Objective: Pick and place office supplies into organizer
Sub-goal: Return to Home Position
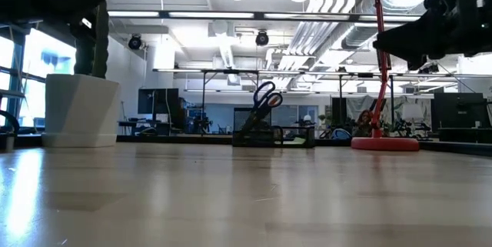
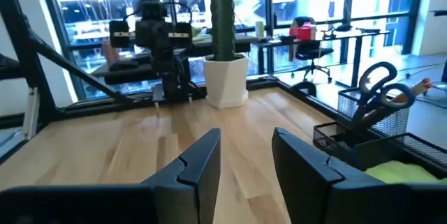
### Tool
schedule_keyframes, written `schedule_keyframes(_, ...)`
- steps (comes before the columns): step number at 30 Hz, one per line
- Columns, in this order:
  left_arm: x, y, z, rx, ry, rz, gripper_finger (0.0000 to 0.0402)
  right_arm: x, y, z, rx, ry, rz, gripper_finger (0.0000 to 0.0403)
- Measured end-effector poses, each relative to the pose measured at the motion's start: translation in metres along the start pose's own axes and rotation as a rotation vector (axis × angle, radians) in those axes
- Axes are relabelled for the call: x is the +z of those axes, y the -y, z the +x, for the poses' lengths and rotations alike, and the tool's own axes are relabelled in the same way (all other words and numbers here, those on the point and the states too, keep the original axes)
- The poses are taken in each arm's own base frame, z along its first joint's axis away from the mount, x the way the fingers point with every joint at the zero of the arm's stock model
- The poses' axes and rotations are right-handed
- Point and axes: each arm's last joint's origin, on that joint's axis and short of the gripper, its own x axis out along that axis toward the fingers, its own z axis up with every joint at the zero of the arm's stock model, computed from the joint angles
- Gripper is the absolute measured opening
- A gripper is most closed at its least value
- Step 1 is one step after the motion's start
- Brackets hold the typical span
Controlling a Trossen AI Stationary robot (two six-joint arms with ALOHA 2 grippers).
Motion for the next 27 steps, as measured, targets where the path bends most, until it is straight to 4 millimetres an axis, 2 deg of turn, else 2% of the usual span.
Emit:
schedule_keyframes(7, 0.000, 0.001, 0.000, -0.052, -0.007, 0.025, 0.0007, 0.000, -0.003, -0.011, 0.045, 0.021, -0.015, 0.0126)
schedule_keyframes(12, 0.001, 0.004, 0.000, -0.157, 0.001, 0.080, 0.0005, 0.000, -0.006, -0.011, 0.057, 0.018, -0.038, 0.0126)
schedule_keyframes(17, 0.000, 0.005, -0.001, -0.188, -0.002, 0.107, 0.0003, 0.000, -0.006, -0.012, 0.064, 0.020, -0.055, 0.0126)
schedule_keyframes(22, 0.006, -0.002, 0.001, -0.159, 0.055, 0.089, 0.0001, 0.000, -0.007, -0.012, 0.093, 0.015, -0.031, 0.0126)
schedule_keyframes(25, 0.004, -0.007, 0.002, -0.209, 0.020, 0.064, 0.0001, 0.000, -0.007, -0.012, 0.093, 0.015, -0.031, 0.0126)
schedule_keyframes(27, 0.002, -0.012, 0.003, -0.175, -0.008, 0.048, 0.0001, 0.000, -0.007, -0.012, 0.088, 0.015, -0.032, 0.0126)
